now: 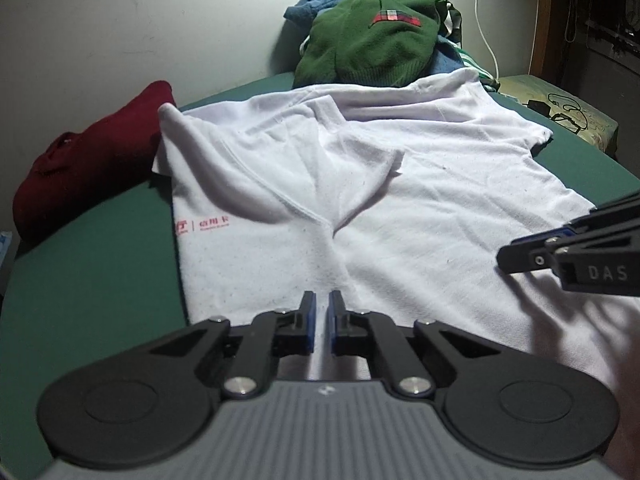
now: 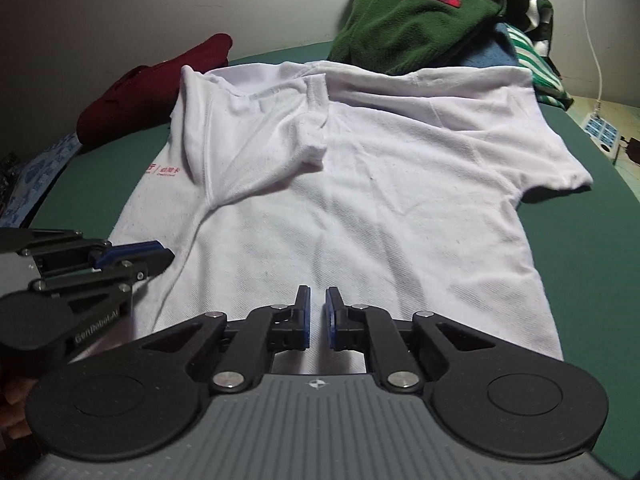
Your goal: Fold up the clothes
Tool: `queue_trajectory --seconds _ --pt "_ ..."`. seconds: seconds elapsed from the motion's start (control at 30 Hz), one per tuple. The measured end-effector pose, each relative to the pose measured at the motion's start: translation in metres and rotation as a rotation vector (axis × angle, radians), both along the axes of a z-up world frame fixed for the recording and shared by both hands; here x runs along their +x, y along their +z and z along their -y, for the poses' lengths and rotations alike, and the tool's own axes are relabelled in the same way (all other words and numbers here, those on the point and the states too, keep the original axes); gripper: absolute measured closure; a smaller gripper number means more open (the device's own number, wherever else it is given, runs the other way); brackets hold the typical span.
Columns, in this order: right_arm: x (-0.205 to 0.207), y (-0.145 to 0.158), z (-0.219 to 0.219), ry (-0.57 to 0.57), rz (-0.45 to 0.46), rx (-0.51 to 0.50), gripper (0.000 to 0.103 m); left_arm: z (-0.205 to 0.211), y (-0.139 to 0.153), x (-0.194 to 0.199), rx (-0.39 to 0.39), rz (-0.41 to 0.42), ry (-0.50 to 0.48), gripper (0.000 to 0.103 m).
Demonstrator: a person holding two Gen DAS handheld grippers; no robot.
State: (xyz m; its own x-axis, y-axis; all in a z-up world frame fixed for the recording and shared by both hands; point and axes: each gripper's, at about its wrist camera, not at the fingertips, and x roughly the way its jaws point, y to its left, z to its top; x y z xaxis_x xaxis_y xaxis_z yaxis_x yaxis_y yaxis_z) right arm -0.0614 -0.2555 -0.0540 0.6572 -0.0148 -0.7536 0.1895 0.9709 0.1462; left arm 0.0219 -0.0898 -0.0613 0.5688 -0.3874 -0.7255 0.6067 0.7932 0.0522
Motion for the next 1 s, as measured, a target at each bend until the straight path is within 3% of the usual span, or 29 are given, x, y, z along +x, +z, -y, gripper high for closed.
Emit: queue_trajectory --seconds 0.27,0.33,0.4,0.5,0.57,0.63,0.7,0.87,1.0 --pt "-0.059 0.013 -0.031 0.063 -0.028 -0.048 0.090 0.007 0.012 -0.013 -0.013 -0.080 0.019 0.100" --pt "-0.072 0.008 -0.036 0.067 -0.057 -0.034 0.089 0.010 0.013 -0.020 -0.006 -0.090 0.031 0.092" --pt "-0.084 0.002 -0.037 0.062 -0.072 -0.011 0.084 0.013 0.012 -0.025 0.010 -0.084 0.036 0.092" --pt "-0.097 0.000 -0.043 0.054 -0.056 -0.019 0.080 0.018 0.008 -0.031 0.042 -0.084 0.032 0.084" --pt "-0.101 -0.001 -0.048 0.078 -0.038 -0.027 0.068 0.022 0.007 -0.034 0.057 -0.082 0.036 0.076" --pt "-0.104 -0.003 -0.051 0.109 -0.009 -0.010 0.045 0.025 0.006 -0.036 0.069 -0.078 0.043 0.062" --pt "-0.110 -0.006 -0.050 0.124 0.030 0.039 0.028 0.029 0.005 -0.038 0.087 -0.060 0.057 0.051" --pt "-0.117 -0.012 -0.055 0.167 0.096 0.059 0.014 0.027 0.003 -0.040 0.075 -0.057 0.088 0.047" --pt "-0.111 -0.014 -0.065 0.226 0.074 0.003 0.003 0.019 -0.001 -0.035 0.040 -0.071 0.131 0.026"
